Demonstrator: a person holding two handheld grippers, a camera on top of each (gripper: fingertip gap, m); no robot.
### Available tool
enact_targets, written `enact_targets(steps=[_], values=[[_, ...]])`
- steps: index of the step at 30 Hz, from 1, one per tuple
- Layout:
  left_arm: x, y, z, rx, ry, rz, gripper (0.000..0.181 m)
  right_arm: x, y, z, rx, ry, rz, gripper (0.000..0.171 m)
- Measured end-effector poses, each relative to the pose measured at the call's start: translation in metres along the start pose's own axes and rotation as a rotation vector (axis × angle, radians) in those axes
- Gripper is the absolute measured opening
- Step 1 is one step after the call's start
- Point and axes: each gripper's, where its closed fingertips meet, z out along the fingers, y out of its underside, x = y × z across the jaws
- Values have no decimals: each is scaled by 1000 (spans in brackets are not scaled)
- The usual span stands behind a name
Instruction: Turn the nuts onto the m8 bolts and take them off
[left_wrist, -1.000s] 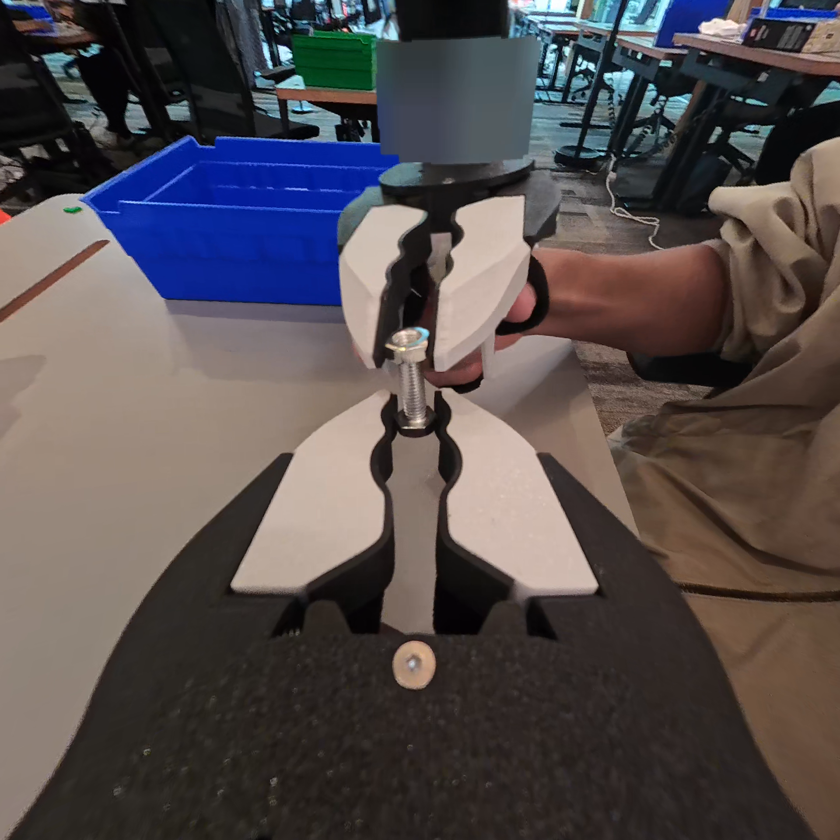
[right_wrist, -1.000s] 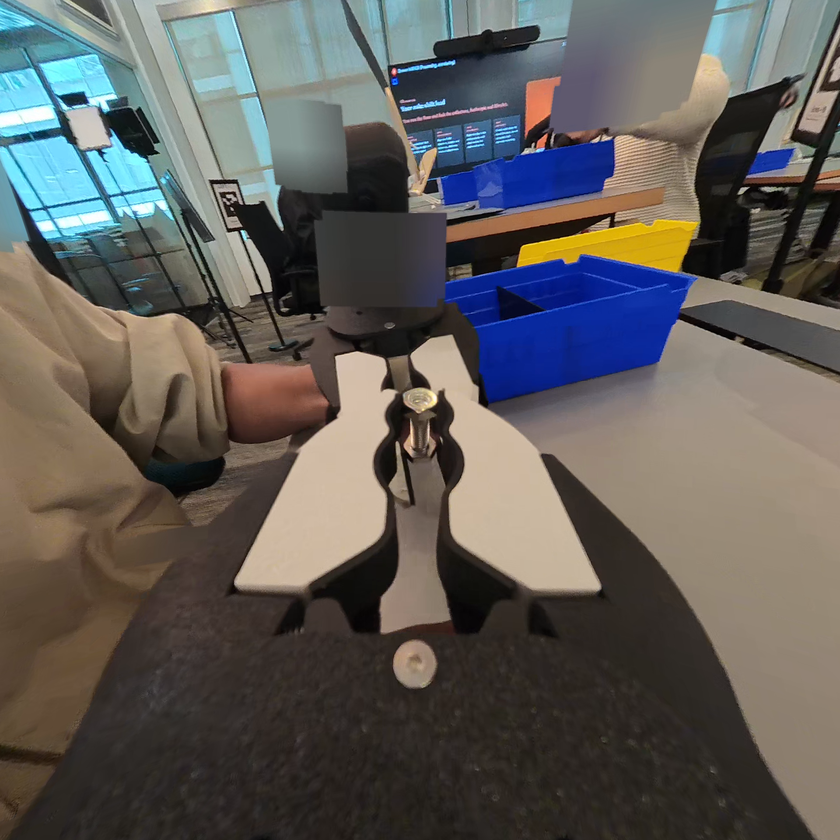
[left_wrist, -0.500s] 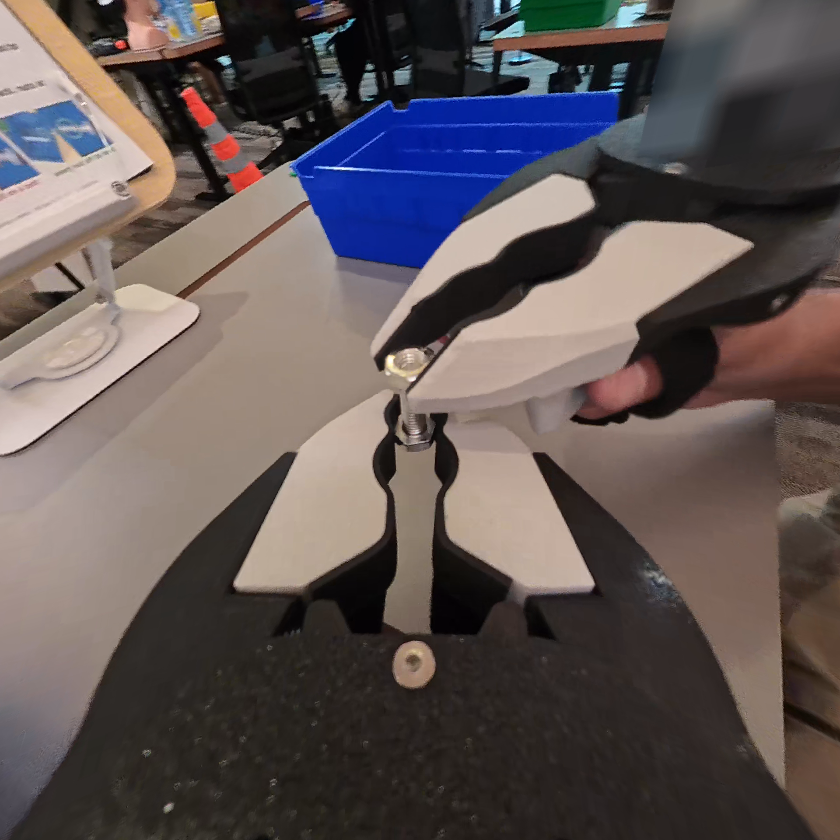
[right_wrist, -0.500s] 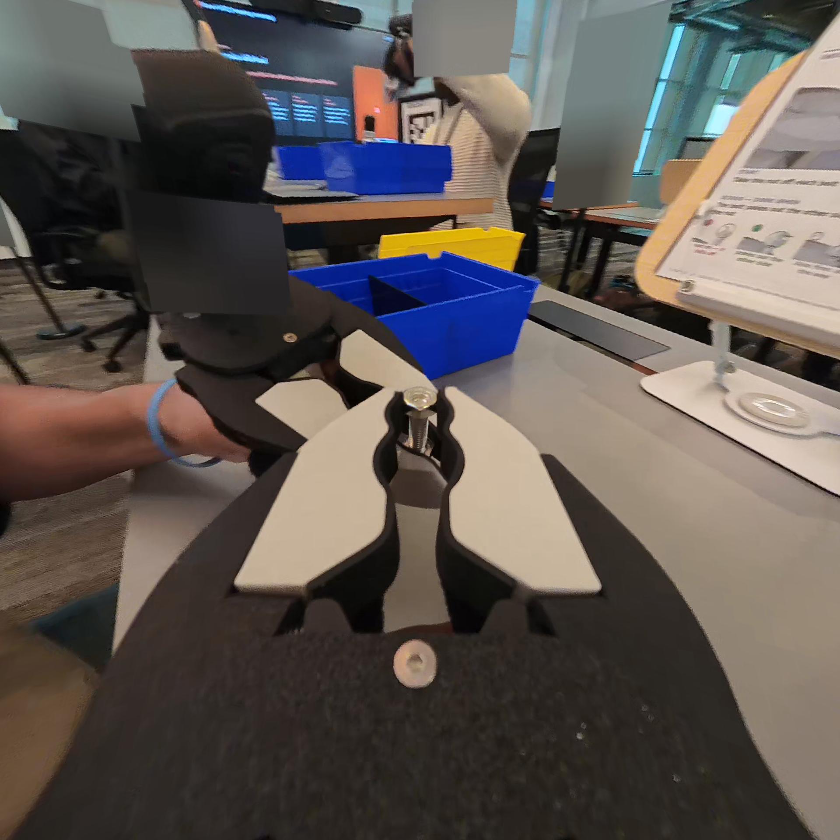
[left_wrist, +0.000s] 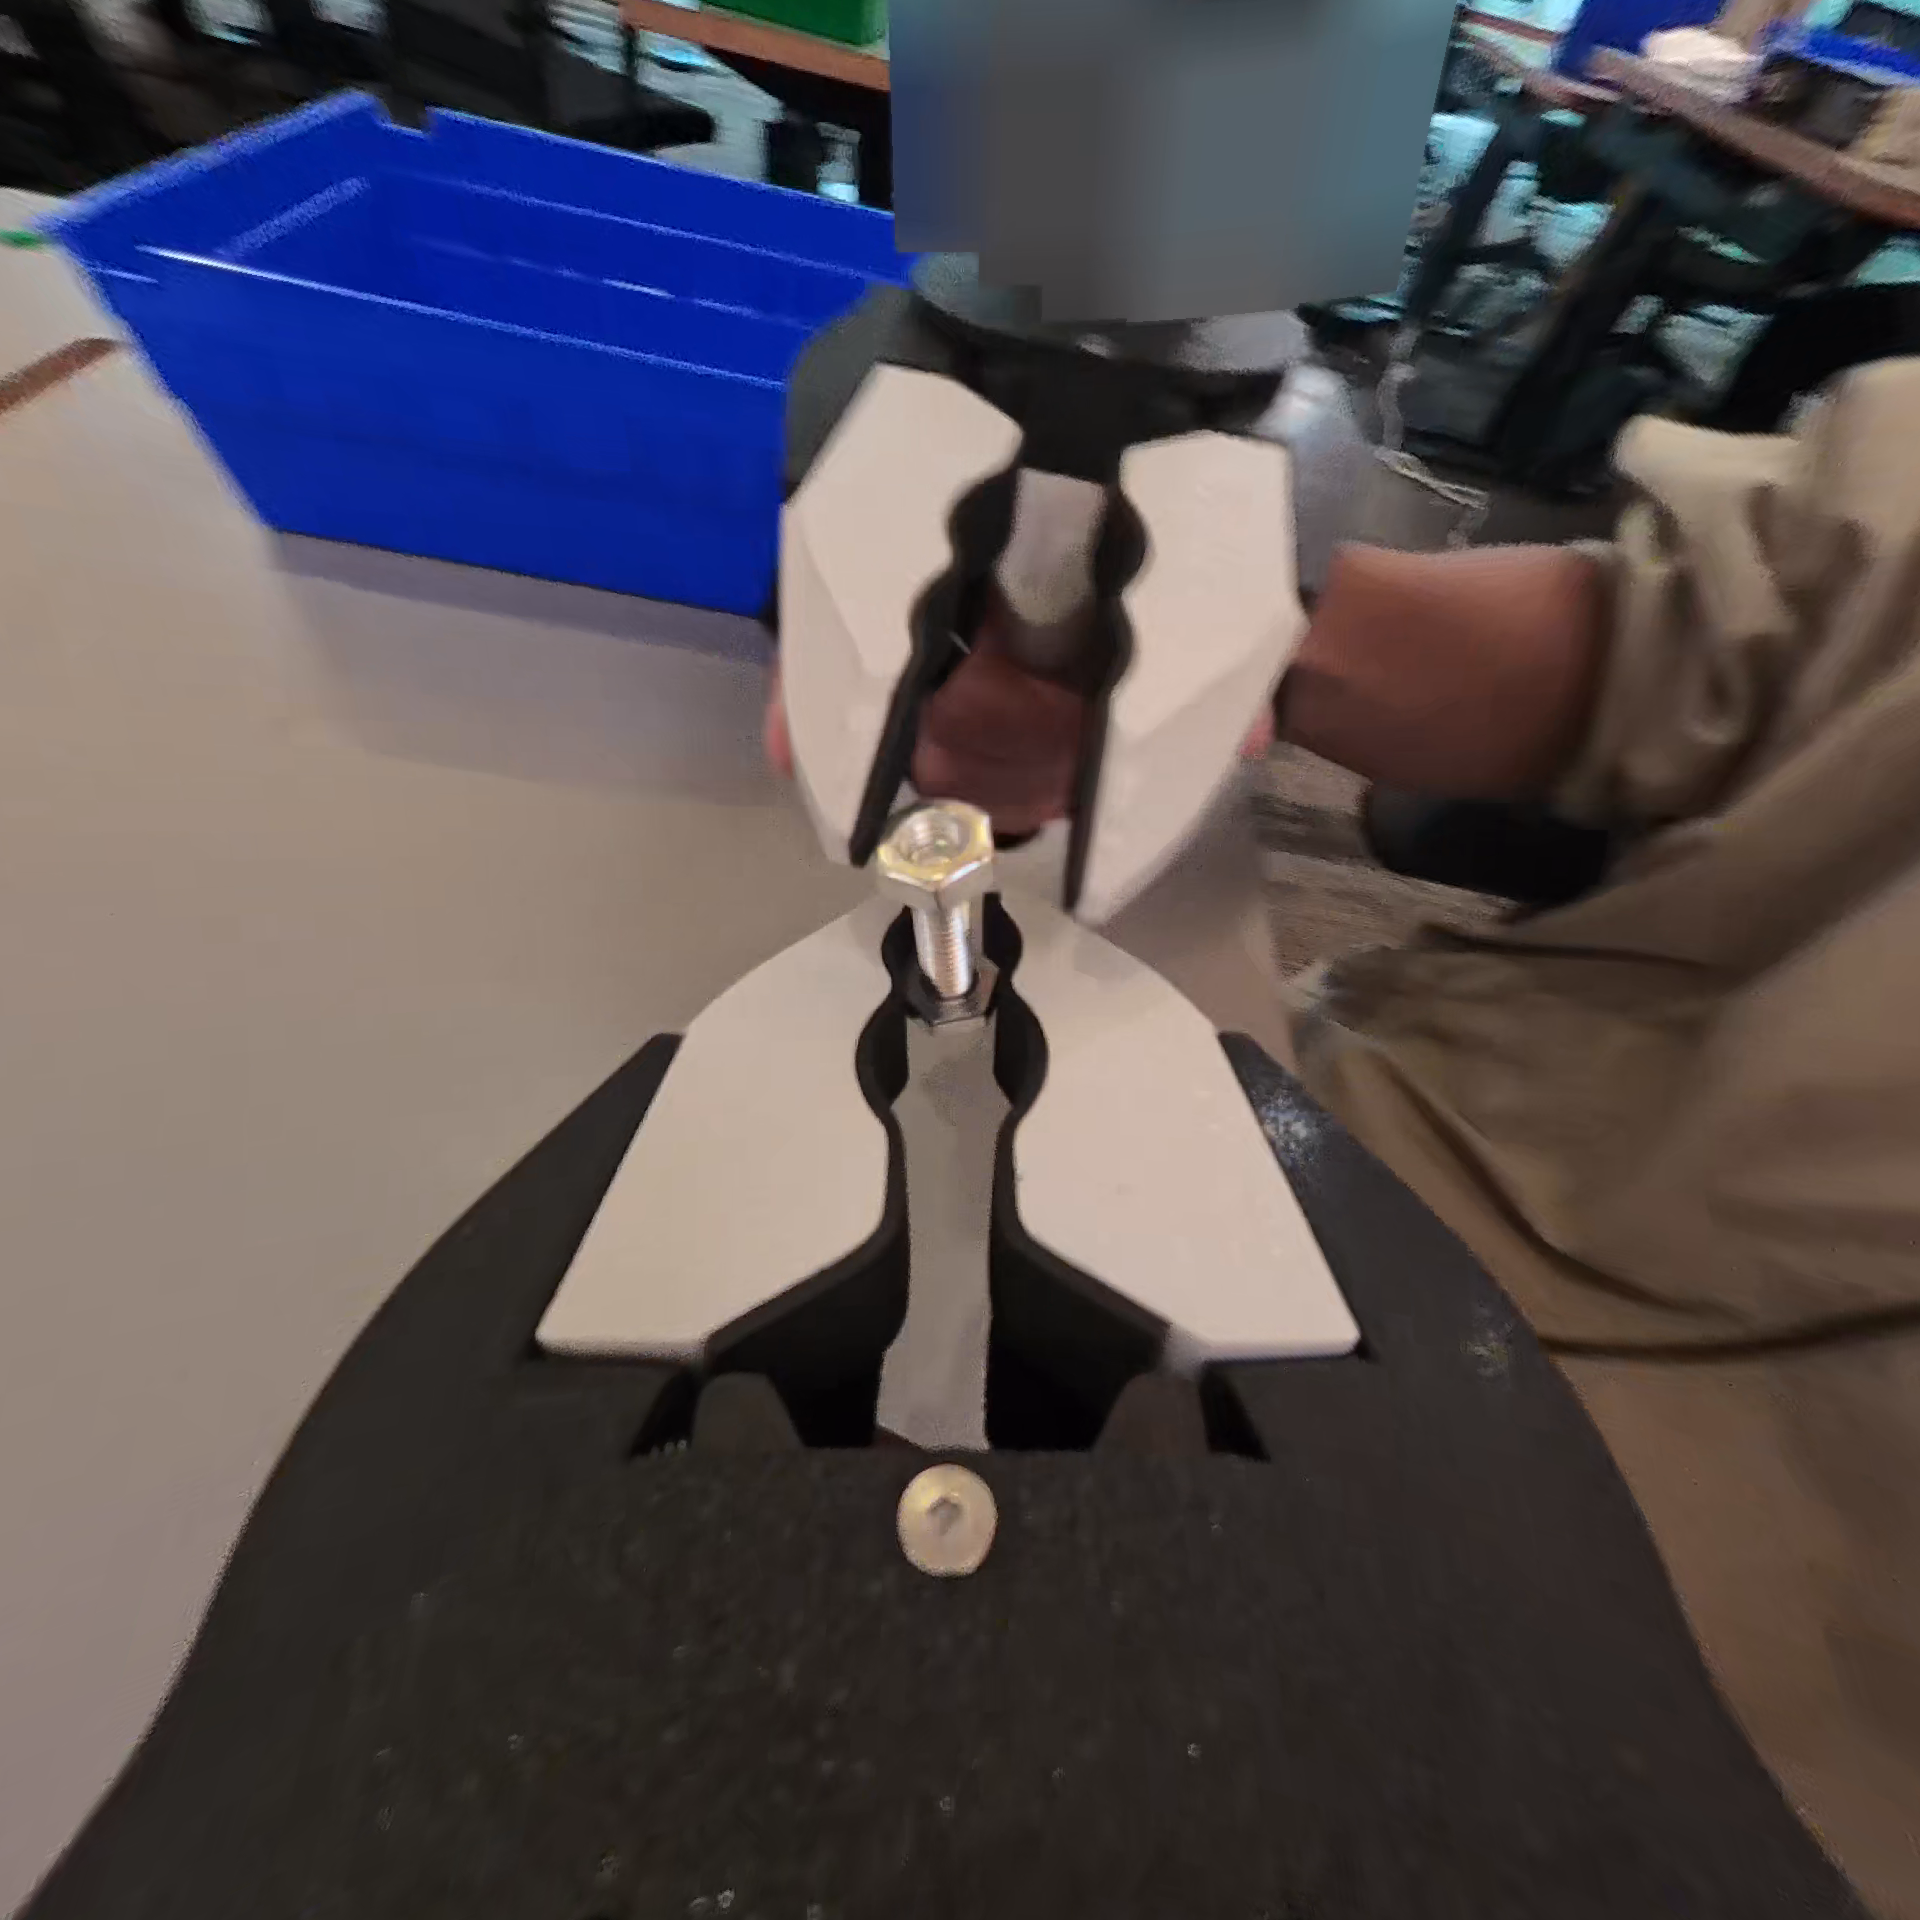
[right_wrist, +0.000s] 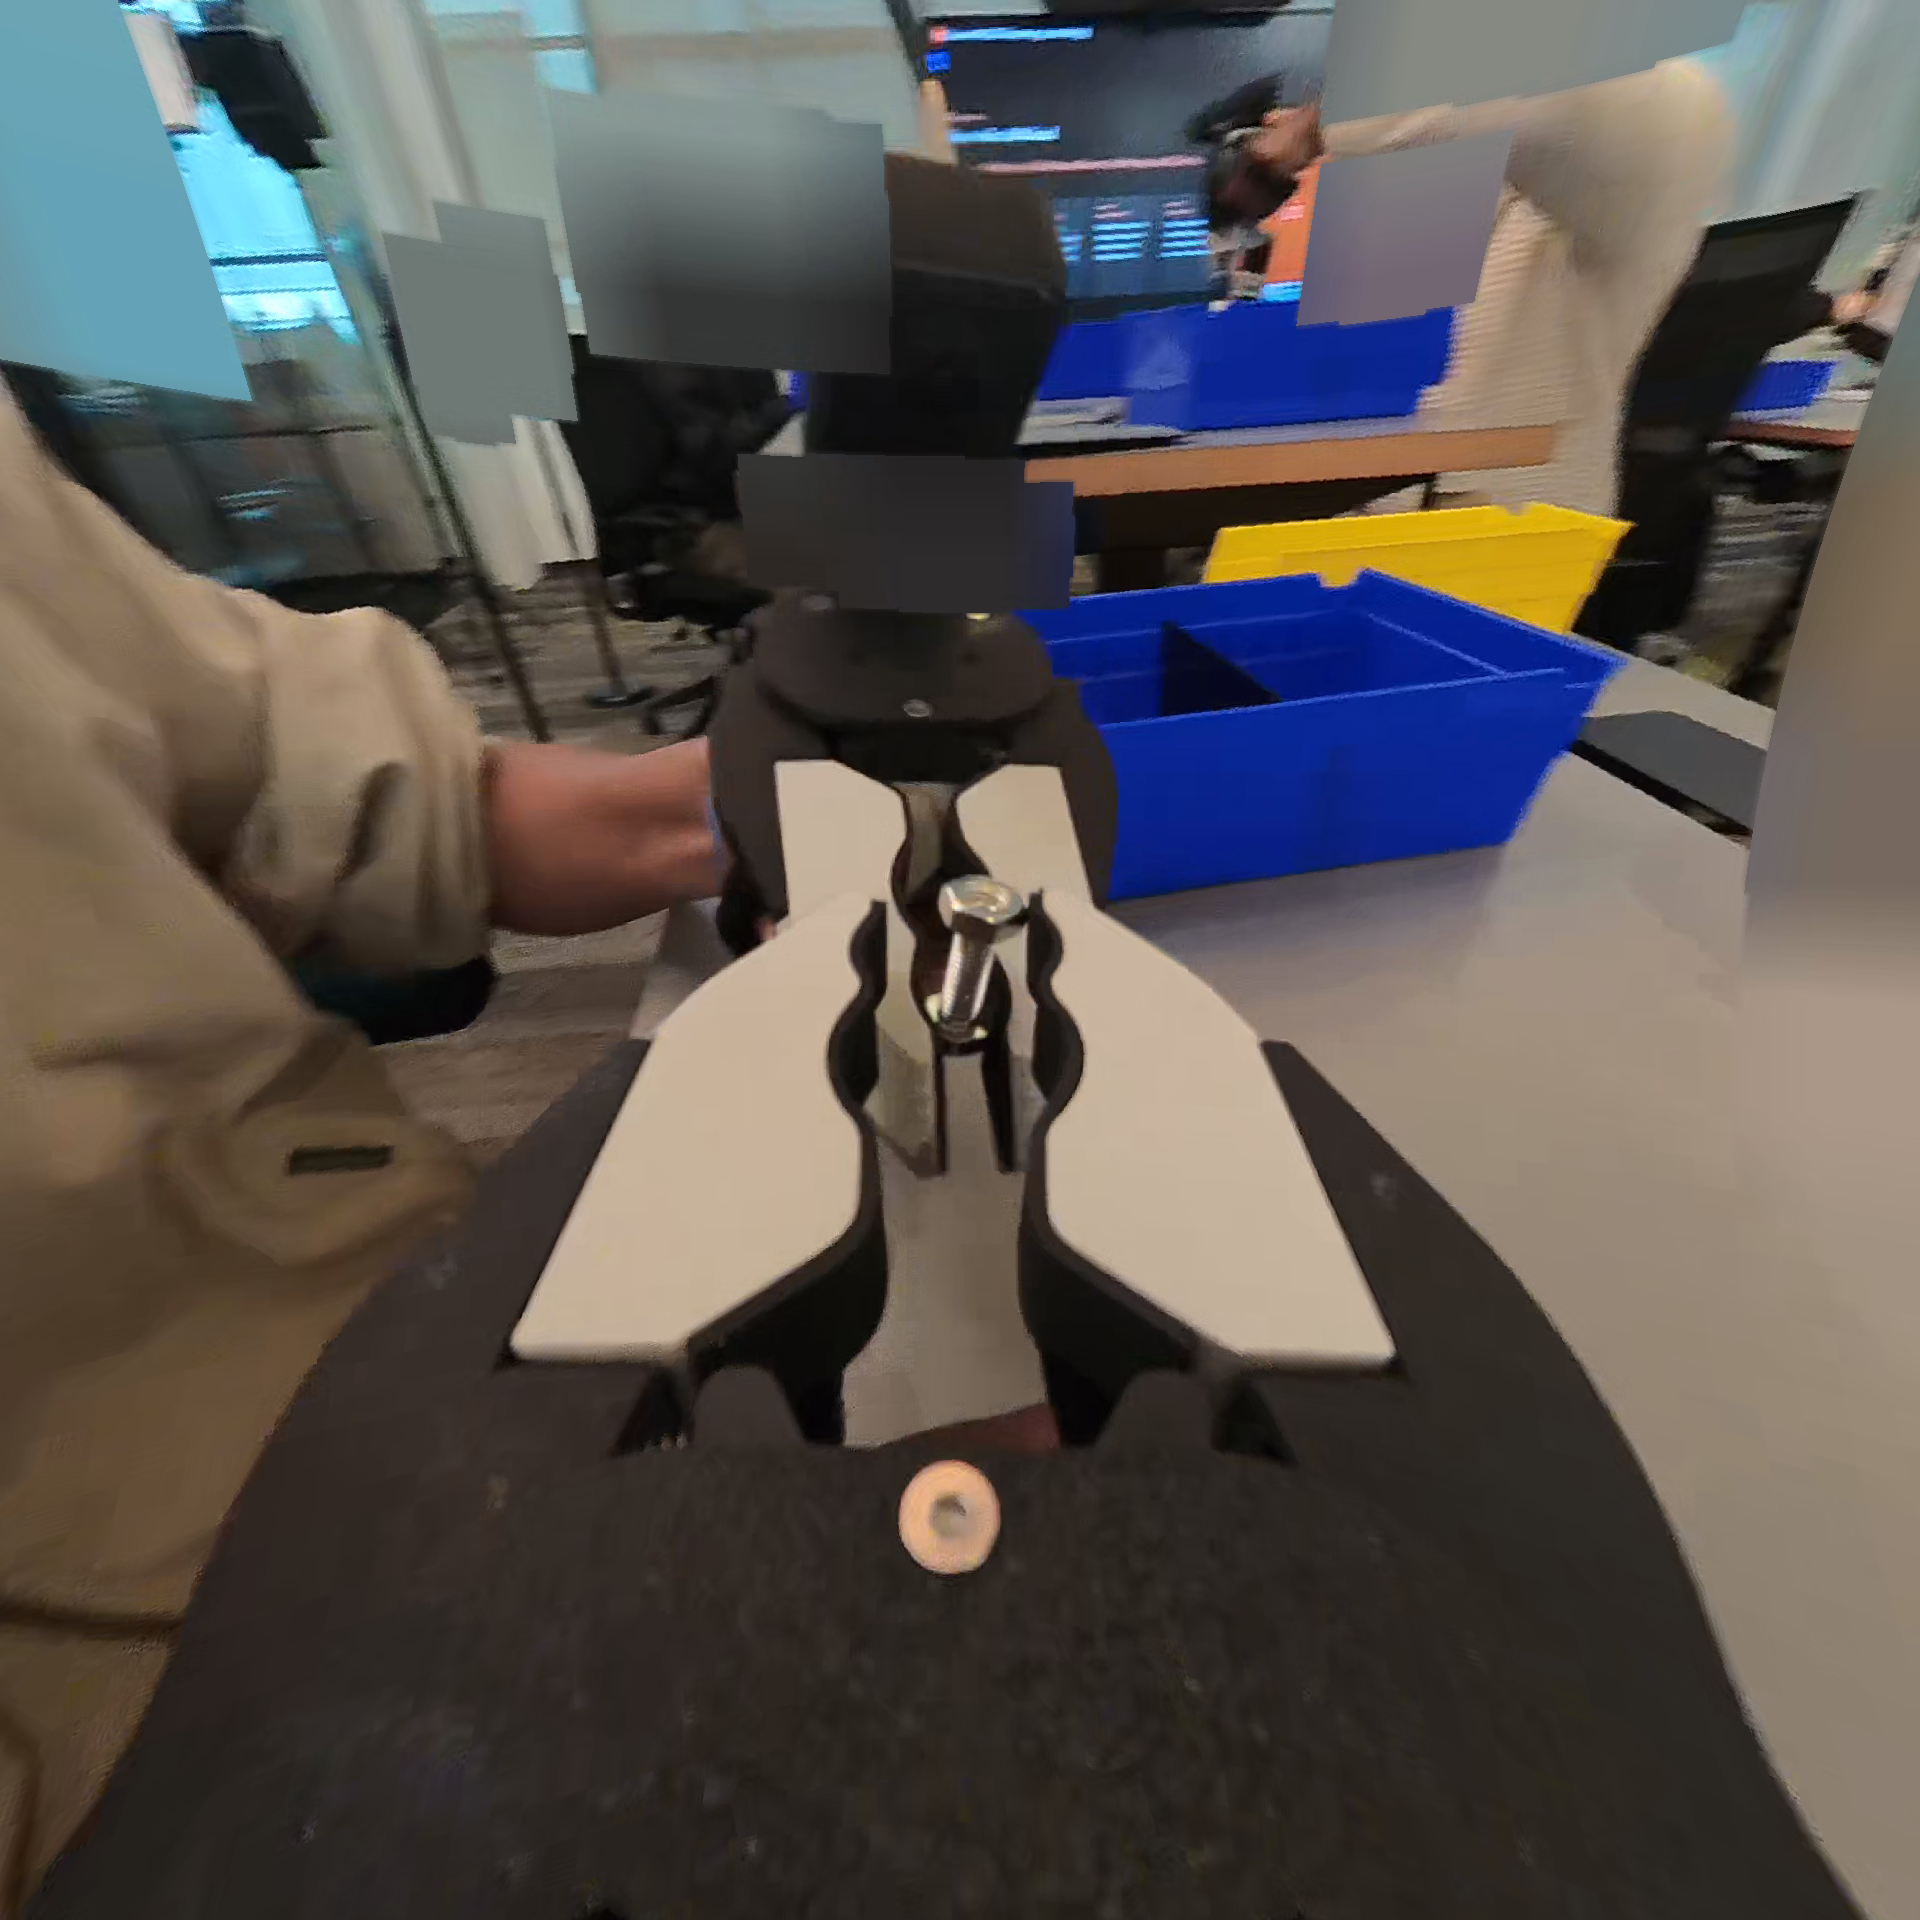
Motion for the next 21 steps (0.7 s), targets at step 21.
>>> enact_targets(steps=[21], values=[[-13, 11, 1, -119, -89, 29, 11, 10, 14, 3, -90, 74, 16, 13]])
